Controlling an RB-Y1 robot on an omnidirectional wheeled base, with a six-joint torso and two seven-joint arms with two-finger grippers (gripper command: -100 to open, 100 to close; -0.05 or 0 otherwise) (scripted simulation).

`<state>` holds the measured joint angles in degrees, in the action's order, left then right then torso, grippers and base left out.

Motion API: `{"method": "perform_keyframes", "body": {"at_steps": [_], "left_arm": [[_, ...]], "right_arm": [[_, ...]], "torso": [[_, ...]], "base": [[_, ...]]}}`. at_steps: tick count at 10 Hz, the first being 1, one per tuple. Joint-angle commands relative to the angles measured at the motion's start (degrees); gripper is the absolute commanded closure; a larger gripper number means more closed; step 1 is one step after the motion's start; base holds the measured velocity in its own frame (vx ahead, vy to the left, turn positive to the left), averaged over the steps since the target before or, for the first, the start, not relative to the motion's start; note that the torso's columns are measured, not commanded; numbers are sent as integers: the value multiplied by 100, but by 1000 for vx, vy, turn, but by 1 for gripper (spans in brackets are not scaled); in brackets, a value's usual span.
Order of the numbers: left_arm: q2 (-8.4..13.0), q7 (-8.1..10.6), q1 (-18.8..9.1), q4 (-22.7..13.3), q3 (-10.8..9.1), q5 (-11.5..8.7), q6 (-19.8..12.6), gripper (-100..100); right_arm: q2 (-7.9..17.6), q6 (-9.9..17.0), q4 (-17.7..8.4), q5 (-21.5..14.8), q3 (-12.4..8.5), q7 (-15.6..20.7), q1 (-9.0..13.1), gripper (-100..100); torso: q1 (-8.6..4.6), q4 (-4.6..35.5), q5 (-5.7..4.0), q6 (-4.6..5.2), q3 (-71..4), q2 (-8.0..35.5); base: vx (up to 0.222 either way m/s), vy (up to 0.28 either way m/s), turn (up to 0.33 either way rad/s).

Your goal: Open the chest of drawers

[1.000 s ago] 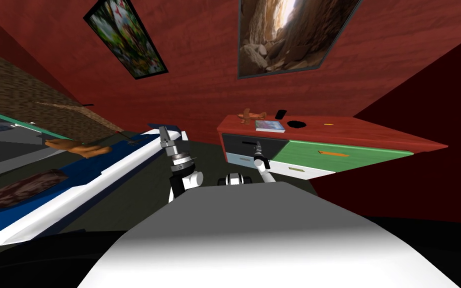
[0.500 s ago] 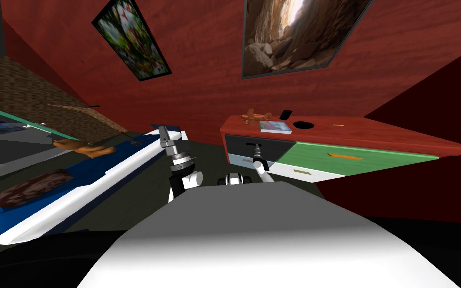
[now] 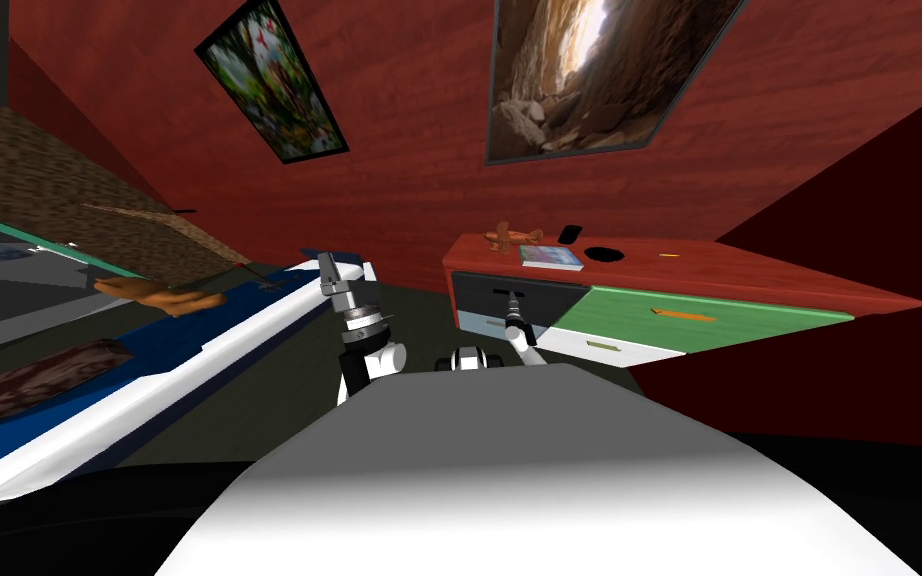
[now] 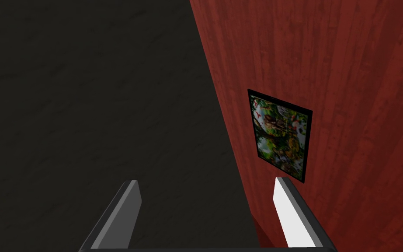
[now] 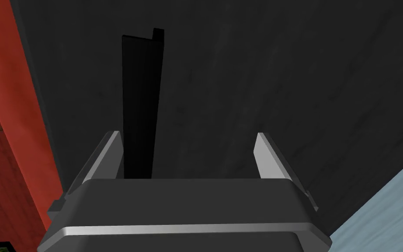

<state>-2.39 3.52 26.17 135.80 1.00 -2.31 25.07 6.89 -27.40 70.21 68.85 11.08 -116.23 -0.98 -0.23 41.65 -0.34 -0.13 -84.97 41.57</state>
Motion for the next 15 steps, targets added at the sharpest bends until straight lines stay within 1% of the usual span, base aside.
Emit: {"method": "perform_keyframes", "body": {"at_steps": [1, 2, 3, 5, 7, 9, 11, 12, 13, 14, 15], "left_arm": [[0, 0, 0, 0, 0, 0, 0, 0], [0, 0, 0, 0, 0, 0, 0, 0], [0, 0, 0, 0, 0, 0, 0, 0], [1, 0, 0, 0, -1, 0, 0, 0], [0, 0, 0, 0, 0, 0, 0, 0], [0, 0, 0, 0, 0, 0, 0, 0], [-1, 0, 1, 1, 1, 0, 1, 0], [0, 0, 1, 1, 0, 0, 1, 0], [0, 0, 1, 1, 0, 0, 0, 0], [0, 0, 0, 0, 0, 0, 0, 0], [0, 0, 0, 0, 0, 0, 0, 0]], "right_arm": [[-21, 38, -97, 6, 26, 445, -28, -100], [-21, 38, -97, 6, 26, 568, -28, -100], [86, 219, -121, -317, 100, 678, 100, -100], [86, 444, -121, -636, 100, 1017, 100, -100], [86, 675, -121, -940, 100, 1391, 100, -100], [86, 675, -121, -1301, 100, 1652, 100, -100], [86, 675, -121, -1596, 100, 2009, 100, -100], [86, 675, -121, -1596, 100, 2181, 100, -100], [84, 691, -101, -1566, 90, 2064, 93, -100], [84, 690, -103, -1572, 91, 2101, 95, 100], [69, 741, -73, -1572, 85, 2131, 103, 100]], "torso": [[6, -3, 1, -2, -4, -7], [8, -8, -2, -6, -5, -10], [6, -10, -4, -9, -5, -10], [24, 6, -2, -42, 4, 3], [64, -3, 6, -52, -5, -11], [72, -24, -4, -79, -21, -41], [41, 37, 29, -5, 9, 20], [21, 58, 31, 9, 34, 62], [12, 67, 30, 12, 48, 84], [13, 69, 31, 13, 52, 89], [18, 68, 32, 13, 48, 85]], "base": [[2, -2, -10], [0, 0, 0], [-23, -33, 159], [-18, -47, 15], [-3, -11, -20], [-6, 11, 34], [11, 31, 32], [19, 10, -9], [12, 4, 0], [0, 0, 0], [-107, 29, -42]]}}
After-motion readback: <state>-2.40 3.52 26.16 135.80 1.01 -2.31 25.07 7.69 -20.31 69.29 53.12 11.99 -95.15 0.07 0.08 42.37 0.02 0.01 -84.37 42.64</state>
